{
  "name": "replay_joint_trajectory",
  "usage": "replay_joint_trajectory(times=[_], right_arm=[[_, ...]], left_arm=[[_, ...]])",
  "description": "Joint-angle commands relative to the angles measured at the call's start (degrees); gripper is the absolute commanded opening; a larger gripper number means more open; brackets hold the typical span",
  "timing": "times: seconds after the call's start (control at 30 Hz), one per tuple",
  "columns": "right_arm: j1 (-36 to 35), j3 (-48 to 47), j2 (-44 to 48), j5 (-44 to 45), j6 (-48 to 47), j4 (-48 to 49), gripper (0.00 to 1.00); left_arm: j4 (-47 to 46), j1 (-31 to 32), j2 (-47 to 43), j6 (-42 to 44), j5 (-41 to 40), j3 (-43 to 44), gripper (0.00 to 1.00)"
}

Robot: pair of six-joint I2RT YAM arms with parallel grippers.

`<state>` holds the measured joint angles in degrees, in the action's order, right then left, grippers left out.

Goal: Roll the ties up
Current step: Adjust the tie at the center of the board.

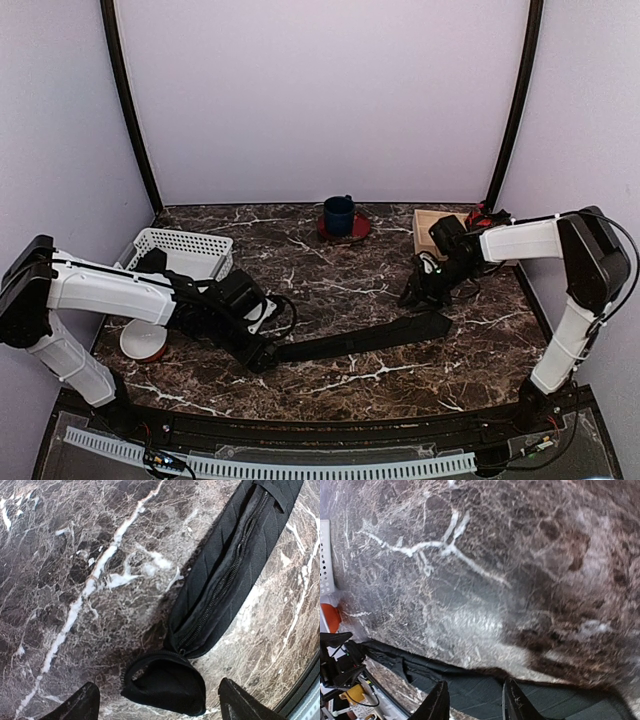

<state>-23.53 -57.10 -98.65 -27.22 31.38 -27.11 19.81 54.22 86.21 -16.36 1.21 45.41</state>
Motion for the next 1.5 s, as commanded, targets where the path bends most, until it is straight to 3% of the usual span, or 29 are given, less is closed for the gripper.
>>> replay_joint_trajectory(times=[0.0,0.33,0.57,0.8,1.07,1.47], right_arm=[[-0.3,-2.9,-2.5,2.5,-4.8,-3.1,0.36],[-1.1,-3.1,-4.6,0.3,-7.7,-6.5,0.32],[-1.1,-5.1,-2.7,0.1,-8.9,-9.6,0.21],[-1.2,-5.5,-1.0,-2.4,-9.5,-11.9,0.04],[-0.6,-5.2,-3.2,1.1,-9.8,-12.1,0.27],[-3.5,-6.3,-7.2,1.8,-11.0,-12.7,0.25]], left_arm=[[1.3,-0.3,1.1,1.1,-1.3,1.7,0.85],[1.9,-0.5,4.2,1.7,-2.6,3.3,0.84],[1.9,-0.5,6.4,2.1,-2.8,5.2,0.84],[1.7,-0.8,7.2,2.7,-3.0,5.6,0.84],[2.1,-1.2,7.0,2.9,-3.2,5.8,0.84],[2.1,-1.5,7.0,2.8,-3.5,5.0,0.84]])
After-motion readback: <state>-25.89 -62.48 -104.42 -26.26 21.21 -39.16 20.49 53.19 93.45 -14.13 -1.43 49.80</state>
